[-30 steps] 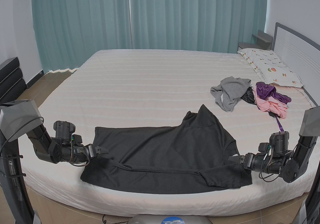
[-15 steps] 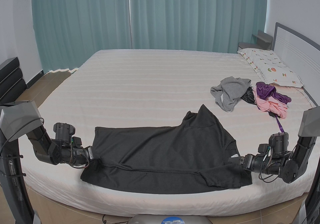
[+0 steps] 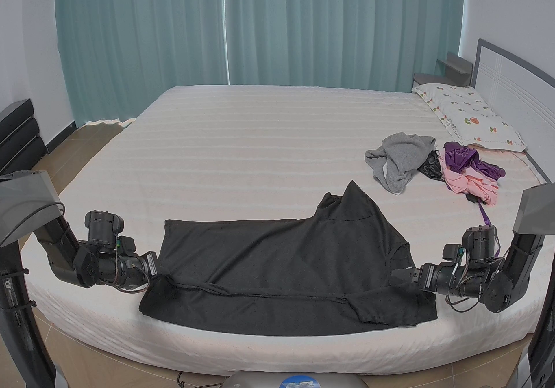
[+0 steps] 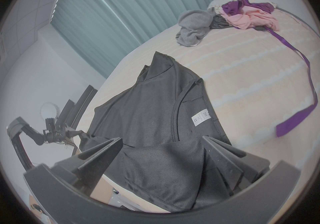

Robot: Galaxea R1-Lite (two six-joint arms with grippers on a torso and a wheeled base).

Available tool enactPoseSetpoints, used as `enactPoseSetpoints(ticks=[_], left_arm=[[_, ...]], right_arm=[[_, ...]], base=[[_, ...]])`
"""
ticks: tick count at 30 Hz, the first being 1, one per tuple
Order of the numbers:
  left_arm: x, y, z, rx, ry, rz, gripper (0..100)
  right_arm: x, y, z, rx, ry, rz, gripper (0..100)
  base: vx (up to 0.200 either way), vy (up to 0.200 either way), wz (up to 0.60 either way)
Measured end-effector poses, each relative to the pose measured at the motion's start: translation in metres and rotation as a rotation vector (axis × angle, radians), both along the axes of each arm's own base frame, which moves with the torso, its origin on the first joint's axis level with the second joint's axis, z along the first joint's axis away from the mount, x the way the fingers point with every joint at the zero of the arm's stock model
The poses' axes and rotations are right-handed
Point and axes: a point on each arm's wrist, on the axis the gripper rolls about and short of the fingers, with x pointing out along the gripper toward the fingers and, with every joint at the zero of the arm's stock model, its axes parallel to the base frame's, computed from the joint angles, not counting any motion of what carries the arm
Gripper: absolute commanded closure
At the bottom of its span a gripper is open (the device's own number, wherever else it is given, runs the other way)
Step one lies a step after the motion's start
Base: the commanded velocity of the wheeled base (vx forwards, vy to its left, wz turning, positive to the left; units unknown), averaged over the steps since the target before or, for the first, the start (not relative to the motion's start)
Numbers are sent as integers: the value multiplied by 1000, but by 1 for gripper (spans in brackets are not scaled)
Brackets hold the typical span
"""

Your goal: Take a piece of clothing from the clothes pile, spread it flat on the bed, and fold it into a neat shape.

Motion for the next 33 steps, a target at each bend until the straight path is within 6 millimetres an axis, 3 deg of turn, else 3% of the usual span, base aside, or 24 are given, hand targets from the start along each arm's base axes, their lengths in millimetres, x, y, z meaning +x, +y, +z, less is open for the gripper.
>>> enactPoseSetpoints(ticks=[20,33], left_arm=[[-6,0,9,-20,-2,22,100],[-7,0,10,-19,-4,22,100]], right_arm=[[18,-2,-21,-12,23,11,0],[17,-7,-32,-27,54,-1,0]], base=[[0,0,0],[0,0,0]])
